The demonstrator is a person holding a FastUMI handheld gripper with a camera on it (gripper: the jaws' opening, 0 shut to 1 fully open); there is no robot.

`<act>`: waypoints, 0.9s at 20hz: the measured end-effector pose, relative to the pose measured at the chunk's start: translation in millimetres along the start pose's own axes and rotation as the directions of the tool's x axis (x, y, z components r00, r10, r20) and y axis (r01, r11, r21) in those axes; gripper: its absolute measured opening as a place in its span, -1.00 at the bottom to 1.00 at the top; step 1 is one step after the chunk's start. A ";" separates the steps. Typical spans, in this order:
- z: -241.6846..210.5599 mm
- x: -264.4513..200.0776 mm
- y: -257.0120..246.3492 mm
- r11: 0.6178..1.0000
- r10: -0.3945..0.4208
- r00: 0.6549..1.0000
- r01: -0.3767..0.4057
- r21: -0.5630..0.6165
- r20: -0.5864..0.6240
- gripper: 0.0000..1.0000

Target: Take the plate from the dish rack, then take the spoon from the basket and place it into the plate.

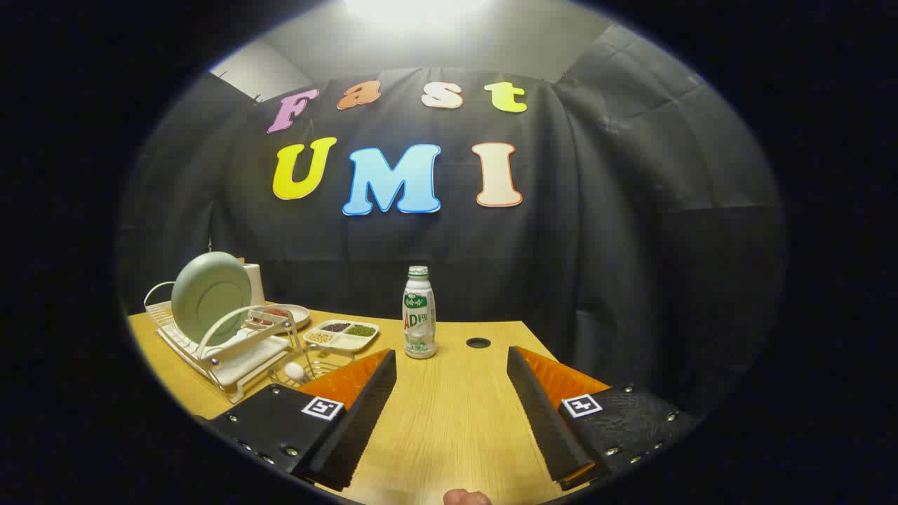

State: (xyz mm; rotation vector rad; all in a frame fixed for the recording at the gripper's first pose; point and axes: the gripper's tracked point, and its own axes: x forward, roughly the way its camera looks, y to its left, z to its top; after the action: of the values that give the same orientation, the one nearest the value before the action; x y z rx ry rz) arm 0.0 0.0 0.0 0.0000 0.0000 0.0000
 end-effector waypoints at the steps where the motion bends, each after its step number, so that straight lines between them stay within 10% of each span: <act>1: 17.3 -5.5 4.6 1.000 -0.005 1.000 0.005 -0.004 0.002 0.95; 18: 185.4 -19.8 190.5 0.994 0.020 0.999 -0.023 0.107 0.031 0.95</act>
State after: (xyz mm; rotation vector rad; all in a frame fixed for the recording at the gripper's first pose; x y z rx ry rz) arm -19.8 190.5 185.4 0.1071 -0.0300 0.0219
